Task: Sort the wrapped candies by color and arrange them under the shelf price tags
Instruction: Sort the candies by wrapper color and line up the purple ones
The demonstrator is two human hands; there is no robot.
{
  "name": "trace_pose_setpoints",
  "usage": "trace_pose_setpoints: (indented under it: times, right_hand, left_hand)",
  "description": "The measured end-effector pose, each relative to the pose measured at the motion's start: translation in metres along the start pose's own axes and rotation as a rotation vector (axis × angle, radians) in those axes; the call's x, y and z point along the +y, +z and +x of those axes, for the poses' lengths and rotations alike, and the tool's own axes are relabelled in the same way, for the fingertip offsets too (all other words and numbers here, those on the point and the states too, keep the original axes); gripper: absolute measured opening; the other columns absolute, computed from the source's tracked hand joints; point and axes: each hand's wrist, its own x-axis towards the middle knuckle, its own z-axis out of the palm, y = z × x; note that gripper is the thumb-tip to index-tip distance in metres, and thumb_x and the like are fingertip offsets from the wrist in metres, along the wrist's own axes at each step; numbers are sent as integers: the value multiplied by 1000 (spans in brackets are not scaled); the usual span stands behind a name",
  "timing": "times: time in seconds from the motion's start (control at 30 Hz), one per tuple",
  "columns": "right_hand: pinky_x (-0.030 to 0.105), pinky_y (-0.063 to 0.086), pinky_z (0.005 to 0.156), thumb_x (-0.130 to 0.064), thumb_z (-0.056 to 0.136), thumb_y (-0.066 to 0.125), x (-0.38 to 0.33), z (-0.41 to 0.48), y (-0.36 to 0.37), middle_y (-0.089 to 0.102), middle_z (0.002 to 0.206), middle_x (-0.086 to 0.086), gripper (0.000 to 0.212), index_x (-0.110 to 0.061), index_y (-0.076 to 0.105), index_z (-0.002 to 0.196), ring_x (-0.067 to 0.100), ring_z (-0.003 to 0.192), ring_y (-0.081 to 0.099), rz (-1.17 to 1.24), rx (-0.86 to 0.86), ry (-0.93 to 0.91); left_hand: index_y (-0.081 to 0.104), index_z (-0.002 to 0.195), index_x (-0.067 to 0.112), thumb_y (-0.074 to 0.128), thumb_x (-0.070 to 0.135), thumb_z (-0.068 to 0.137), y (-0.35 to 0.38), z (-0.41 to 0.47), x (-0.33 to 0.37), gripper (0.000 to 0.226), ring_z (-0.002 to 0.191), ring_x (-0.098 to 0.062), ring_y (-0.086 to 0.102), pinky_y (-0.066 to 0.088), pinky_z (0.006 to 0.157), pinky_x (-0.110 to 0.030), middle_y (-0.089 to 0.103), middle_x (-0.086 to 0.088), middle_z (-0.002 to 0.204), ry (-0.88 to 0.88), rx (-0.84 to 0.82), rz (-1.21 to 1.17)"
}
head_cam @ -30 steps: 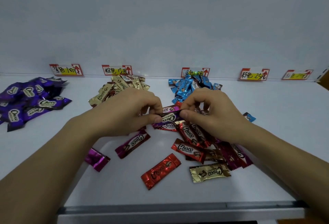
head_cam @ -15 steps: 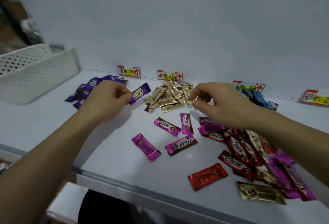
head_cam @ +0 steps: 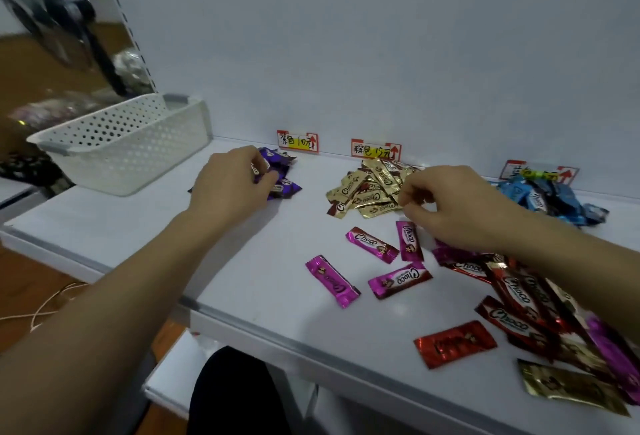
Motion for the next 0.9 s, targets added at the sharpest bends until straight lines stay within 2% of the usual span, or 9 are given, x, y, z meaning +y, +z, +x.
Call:
trace_pose_setpoints:
  times: [0.13,0.23,0.33,0.43,0.53,0.63,0.7,0.8,0.9]
  right_hand:
    - [10,37,73,-29,96,62,8,-15,-13,62,96,-18,10,-30,68,104,-1,91,55,-19,-35,-21]
    - [14,38,77,-30,97,60,16,-32,-26,63,103,-15,16,-30,68,111,2,96,55,-20,-54,-6]
    - [11,39,80,-30,98,58,25,-56,-41,63,107,-17,19,-33,66,115,-1,98,55,-43,-58,12]
    - [12,42,82,-33,97,58,24,-77,-49,64,106,-20,20,-34,67,116,-4,100,56,7,-47,32]
    - [17,42,86,-39,98,54,16,-89,-46,61,108,-22,22,-39,64,118,-3,101,53,-48,-102,-2]
    - [20,41,89,-36,100,53,16,-98,-43,61,111,-20,23,-38,64,120,-3,102,49,-95,-117,26]
    - [20,41,88,-30,100,55,21,-106,-44,62,110,-18,22,-34,66,119,-2,101,50,-61,-91,37]
    - [20,42,88,-27,100,58,30,-121,-45,63,107,-20,21,-31,68,117,0,102,54,-9,-47,11]
    - [18,39,86,-28,101,55,35,-133,-49,59,107,-20,24,-34,66,122,0,103,52,-2,-71,0]
  left_hand:
    - [65,99,25,65,42,90,3,-17,39,19,78,-12,57,47,69,-34,60,12,81,365,-156,-105]
    - [64,113,29,61,40,95,6,-30,70,21,86,-3,53,47,74,-27,58,15,96,617,-317,-140]
    - [61,123,35,58,40,98,5,-34,93,26,96,1,49,41,80,-20,53,18,111,762,-491,-97]
    - [61,128,37,57,46,96,8,-34,104,33,108,2,46,40,90,-20,51,19,121,850,-624,-13]
    - [65,121,39,62,47,93,13,-33,110,29,104,2,48,40,86,-17,55,19,115,880,-627,-25]
    - [66,116,39,65,49,90,14,-33,116,28,102,0,52,45,87,-23,58,19,111,875,-633,-40]
    - [66,117,40,64,52,89,14,-34,118,30,101,1,53,47,86,-25,58,20,111,882,-625,-39]
    - [65,119,42,52,65,85,16,-41,122,43,97,2,52,44,80,-20,58,22,109,890,-546,-16]
    - [68,111,41,39,70,84,10,-52,134,49,89,3,53,44,71,-18,59,23,99,903,-472,-56]
